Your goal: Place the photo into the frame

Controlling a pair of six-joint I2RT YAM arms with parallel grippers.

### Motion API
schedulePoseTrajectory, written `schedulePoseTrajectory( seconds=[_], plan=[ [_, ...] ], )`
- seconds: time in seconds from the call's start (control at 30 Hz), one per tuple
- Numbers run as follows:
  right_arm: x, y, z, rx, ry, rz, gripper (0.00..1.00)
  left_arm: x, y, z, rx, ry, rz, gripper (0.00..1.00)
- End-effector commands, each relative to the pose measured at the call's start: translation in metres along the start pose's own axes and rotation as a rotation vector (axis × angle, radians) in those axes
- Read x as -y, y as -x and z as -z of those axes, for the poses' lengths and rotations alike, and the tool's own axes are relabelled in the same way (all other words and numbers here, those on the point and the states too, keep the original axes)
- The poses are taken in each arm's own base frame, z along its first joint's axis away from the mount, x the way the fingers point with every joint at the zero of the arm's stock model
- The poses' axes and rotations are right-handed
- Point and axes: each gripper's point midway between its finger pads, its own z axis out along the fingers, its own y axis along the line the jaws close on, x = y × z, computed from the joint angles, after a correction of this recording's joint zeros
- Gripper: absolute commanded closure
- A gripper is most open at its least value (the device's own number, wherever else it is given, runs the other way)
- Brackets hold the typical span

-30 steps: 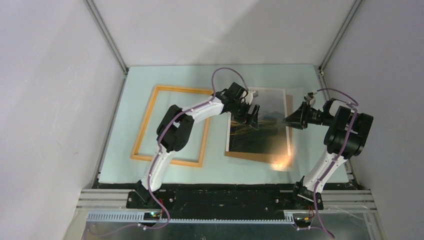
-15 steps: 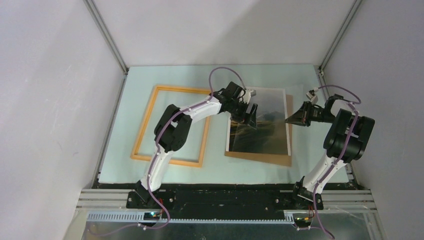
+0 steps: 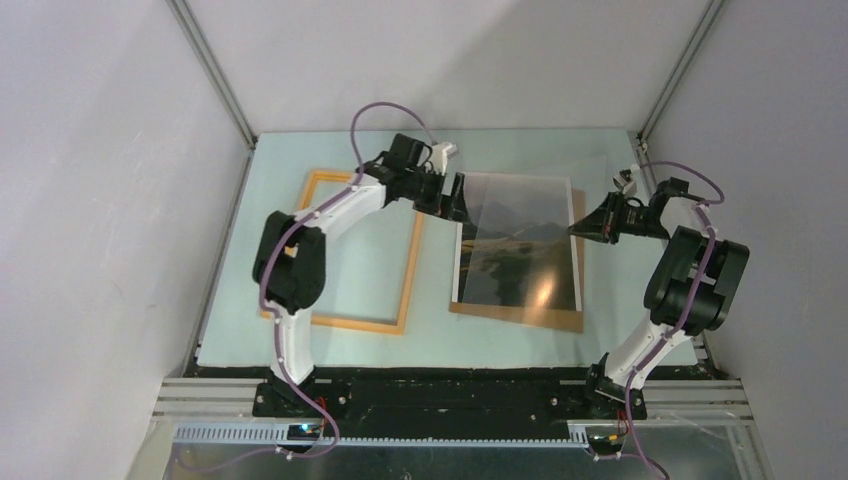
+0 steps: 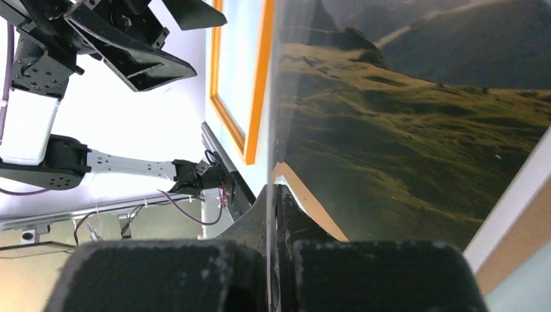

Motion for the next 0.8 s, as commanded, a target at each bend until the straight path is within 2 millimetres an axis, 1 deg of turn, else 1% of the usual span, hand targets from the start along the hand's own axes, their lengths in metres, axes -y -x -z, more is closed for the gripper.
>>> schedulePoseTrajectory(
  seconds=[0.0, 0.07, 0.1, 0.13, 0.17, 0.23, 0.27, 0.4, 0.5, 0.53, 0.57, 0.6, 0.63, 0.67, 0.77],
  plan=[
    [-0.057, 0.018, 0.002, 0.045, 0.115, 0.099, 1.00, 0.015, 0.022, 0.045, 0.100, 0.003, -0.112, 0.00],
    [-0.068, 0.020, 0.001, 0.048, 0.137, 0.114, 1.00, 0.010, 0.020, 0.052, 0.107, 0.014, -0.099, 0.00],
    [-0.073, 0.020, 0.001, 0.047, 0.151, 0.095, 1.00, 0.007, 0.020, 0.056, 0.110, 0.017, -0.089, 0.00],
    [-0.077, 0.021, 0.000, 0.052, 0.160, 0.123, 1.00, 0.007, 0.018, 0.059, 0.112, 0.018, -0.086, 0.00],
    [-0.083, 0.022, 0.000, 0.050, 0.175, 0.095, 1.00, 0.005, 0.018, 0.061, 0.116, 0.021, -0.082, 0.00],
    [-0.093, 0.022, -0.003, 0.043, 0.192, 0.104, 1.00, 0.003, 0.018, 0.067, 0.123, 0.026, -0.081, 0.01],
    [-0.099, 0.023, -0.003, 0.047, 0.197, 0.127, 1.00, 0.002, 0.017, 0.071, 0.126, 0.030, -0.083, 0.01],
    [-0.121, 0.024, -0.008, 0.031, 0.232, 0.129, 1.00, -0.008, 0.017, 0.088, 0.153, 0.055, -0.063, 0.01],
    [-0.135, 0.025, -0.013, 0.024, 0.255, 0.140, 1.00, -0.011, 0.014, 0.095, 0.156, 0.034, -0.047, 0.01],
    [-0.140, 0.029, -0.014, 0.028, 0.264, 0.139, 1.00, -0.009, 0.014, 0.096, 0.154, 0.014, -0.047, 0.01],
    [-0.146, 0.030, -0.016, 0.031, 0.275, 0.177, 1.00, -0.010, 0.014, 0.097, 0.155, 0.007, -0.046, 0.01],
    [-0.151, 0.030, -0.017, 0.025, 0.281, 0.154, 1.00, -0.008, 0.013, 0.098, 0.153, -0.018, -0.047, 0.01],
    [-0.157, 0.031, -0.020, 0.025, 0.290, 0.185, 1.00, -0.006, 0.014, 0.099, 0.154, -0.032, -0.052, 0.01],
    [-0.161, 0.032, -0.021, 0.021, 0.292, 0.166, 1.00, -0.002, 0.014, 0.100, 0.154, -0.056, -0.055, 0.01],
    [-0.176, 0.033, -0.029, 0.021, 0.309, 0.205, 1.00, 0.006, 0.017, 0.105, 0.170, -0.102, -0.067, 0.00]
  ],
)
